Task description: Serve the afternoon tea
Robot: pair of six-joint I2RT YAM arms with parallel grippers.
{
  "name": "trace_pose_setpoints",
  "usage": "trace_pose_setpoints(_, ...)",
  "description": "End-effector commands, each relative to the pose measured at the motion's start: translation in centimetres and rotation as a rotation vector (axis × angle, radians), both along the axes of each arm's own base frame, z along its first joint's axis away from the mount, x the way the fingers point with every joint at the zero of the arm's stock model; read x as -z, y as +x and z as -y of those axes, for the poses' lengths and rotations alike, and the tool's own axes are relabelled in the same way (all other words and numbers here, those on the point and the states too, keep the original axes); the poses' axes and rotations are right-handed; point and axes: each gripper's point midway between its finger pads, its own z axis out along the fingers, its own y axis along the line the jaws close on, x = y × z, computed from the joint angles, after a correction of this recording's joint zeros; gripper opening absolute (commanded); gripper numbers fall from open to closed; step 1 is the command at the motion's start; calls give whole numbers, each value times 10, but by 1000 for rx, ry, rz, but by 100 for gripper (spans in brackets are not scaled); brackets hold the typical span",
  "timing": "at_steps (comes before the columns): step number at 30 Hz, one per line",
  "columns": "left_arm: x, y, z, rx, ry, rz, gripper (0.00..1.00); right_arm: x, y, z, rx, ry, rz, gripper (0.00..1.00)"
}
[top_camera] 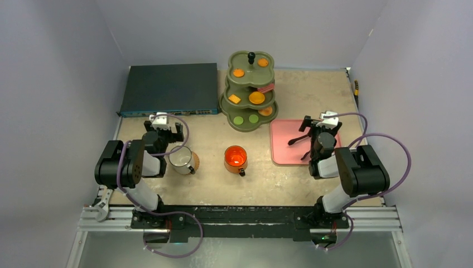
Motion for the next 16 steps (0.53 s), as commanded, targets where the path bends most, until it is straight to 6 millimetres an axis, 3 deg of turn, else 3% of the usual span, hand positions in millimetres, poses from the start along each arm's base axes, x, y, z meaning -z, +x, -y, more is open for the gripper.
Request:
trace_pose_setpoints(1, -13, 4, 1, 1, 13, 53, 99, -19, 3, 0, -1, -1, 70, 98)
trace_pose_setpoints(16, -10, 6, -1, -21, 33, 38, 100, -19, 3, 0, -1, -2, 70, 98)
